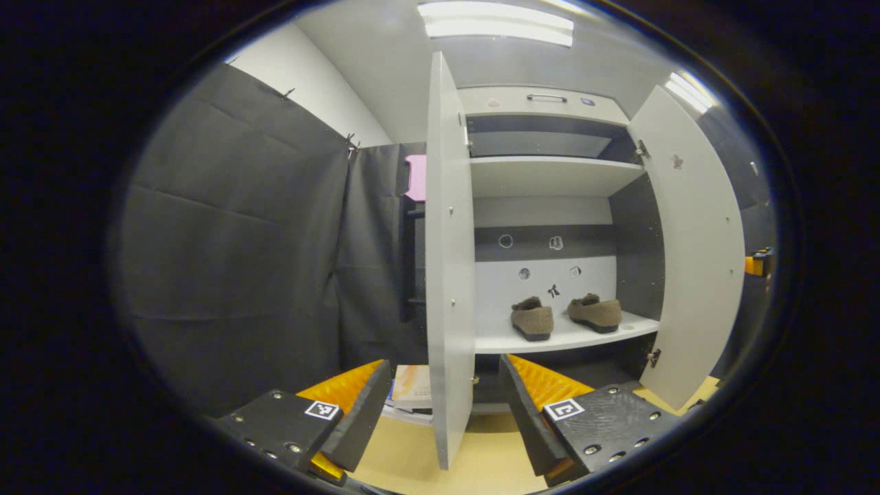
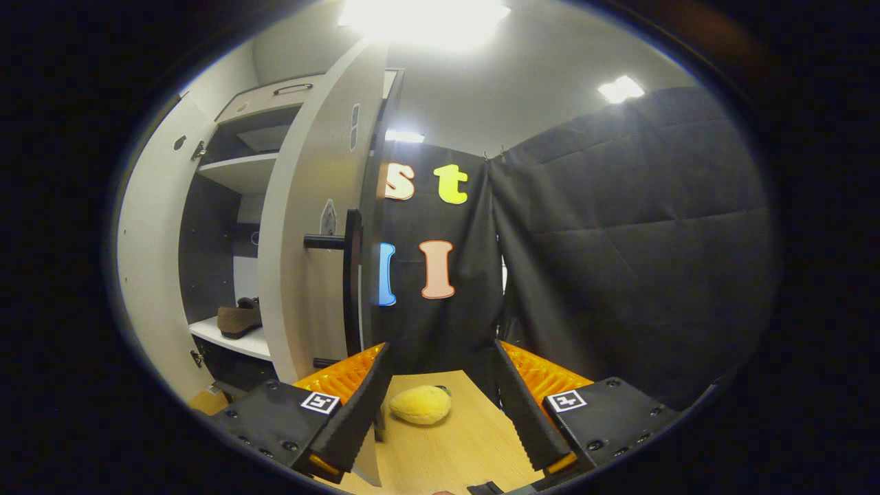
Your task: Grab one shoe with the right hand and put it into the shoe cabinet, grab the other shoe with the left hand and put it into the shoe cabinet; then close the right door with the right hand and the left door with the left hand.
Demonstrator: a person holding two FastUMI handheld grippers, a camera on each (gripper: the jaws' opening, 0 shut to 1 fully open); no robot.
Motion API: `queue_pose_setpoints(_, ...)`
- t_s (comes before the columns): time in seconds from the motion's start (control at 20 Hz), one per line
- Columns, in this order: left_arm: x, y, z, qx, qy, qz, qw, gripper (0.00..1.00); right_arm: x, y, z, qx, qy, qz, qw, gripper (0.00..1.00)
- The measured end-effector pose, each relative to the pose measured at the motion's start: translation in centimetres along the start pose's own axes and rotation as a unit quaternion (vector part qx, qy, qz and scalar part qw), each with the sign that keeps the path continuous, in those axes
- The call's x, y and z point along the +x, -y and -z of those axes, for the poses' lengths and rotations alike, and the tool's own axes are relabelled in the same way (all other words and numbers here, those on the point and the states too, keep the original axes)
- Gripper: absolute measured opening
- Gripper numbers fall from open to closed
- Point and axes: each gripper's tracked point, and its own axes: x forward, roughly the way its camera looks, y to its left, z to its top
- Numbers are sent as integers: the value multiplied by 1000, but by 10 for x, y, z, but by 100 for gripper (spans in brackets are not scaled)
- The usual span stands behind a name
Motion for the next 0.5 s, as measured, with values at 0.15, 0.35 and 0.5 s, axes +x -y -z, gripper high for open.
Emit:
queue_pose_setpoints(0.15, 8, -12, -4, -8, 7, -12, 1000, 94, -3, -32, -1, 3, 1, -39, 999, 89)
queue_pose_setpoints(0.35, 6, -21, -2, -16, 9, -19, 1000, 94, -4, -57, -6, -8, 12, -53, 998, 93)
queue_pose_setpoints(0.5, 4, -30, 2, -11, 3, -26, 1000, 91, -2, -71, -7, 0, 13, -66, 998, 93)
